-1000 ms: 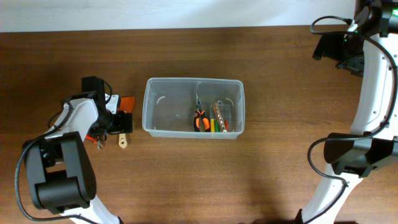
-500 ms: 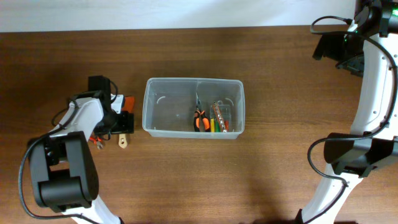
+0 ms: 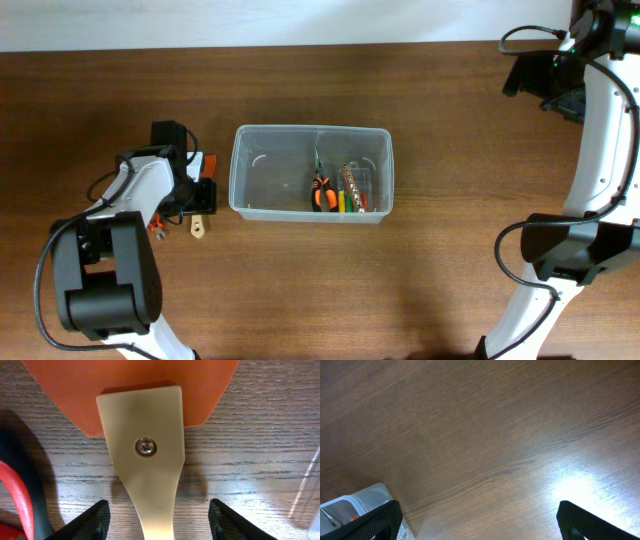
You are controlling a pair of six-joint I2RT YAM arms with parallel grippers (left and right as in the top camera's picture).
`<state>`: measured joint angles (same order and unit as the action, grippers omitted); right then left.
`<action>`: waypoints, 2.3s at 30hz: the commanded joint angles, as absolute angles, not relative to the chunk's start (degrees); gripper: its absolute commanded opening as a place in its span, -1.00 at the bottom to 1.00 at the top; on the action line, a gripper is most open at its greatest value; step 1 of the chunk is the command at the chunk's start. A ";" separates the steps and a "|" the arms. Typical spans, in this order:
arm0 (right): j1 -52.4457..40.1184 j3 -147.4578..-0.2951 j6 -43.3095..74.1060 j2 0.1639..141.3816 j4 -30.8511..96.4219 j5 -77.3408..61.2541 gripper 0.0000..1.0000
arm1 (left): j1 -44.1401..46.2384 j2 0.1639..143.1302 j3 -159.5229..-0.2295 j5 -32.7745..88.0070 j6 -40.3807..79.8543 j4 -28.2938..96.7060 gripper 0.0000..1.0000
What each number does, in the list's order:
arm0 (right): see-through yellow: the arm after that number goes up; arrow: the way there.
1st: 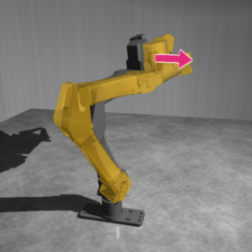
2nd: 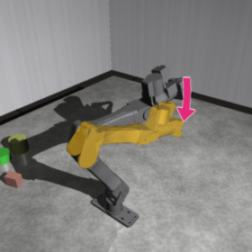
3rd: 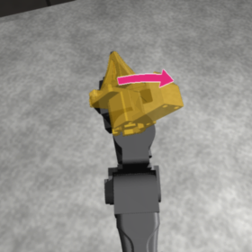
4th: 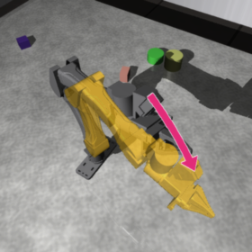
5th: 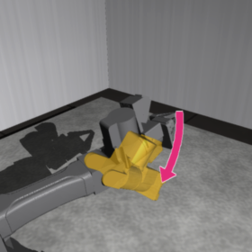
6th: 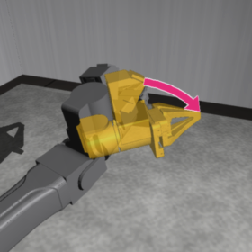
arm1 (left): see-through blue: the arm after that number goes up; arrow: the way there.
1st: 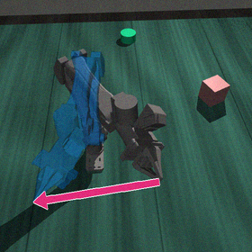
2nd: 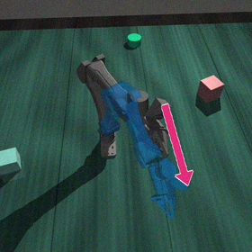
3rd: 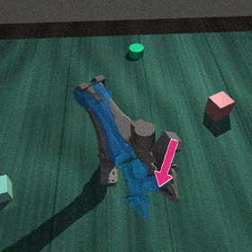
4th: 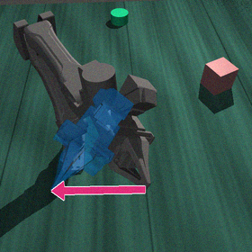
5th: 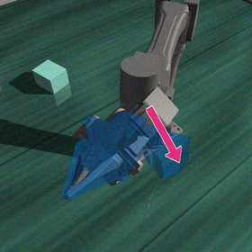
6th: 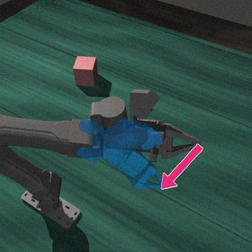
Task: Pack container
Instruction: 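Close the left gripper on the scraper's wooden handle, then carry the scraper right into the container and open the left gripper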
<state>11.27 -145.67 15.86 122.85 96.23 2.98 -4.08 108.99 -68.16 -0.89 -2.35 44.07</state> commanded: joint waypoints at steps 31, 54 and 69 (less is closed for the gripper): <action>11.29 -146.06 15.70 122.41 96.27 3.29 0.97 | -4.12 114.63 -70.46 0.64 -1.72 44.66 -0.96; 11.29 -146.06 15.70 122.41 96.27 3.29 0.97 | -1.93 104.47 -101.10 6.39 -12.40 60.97 -0.96; 11.29 -146.06 15.70 122.41 96.27 3.29 0.97 | 16.05 102.30 -101.10 22.90 -49.08 67.77 -0.96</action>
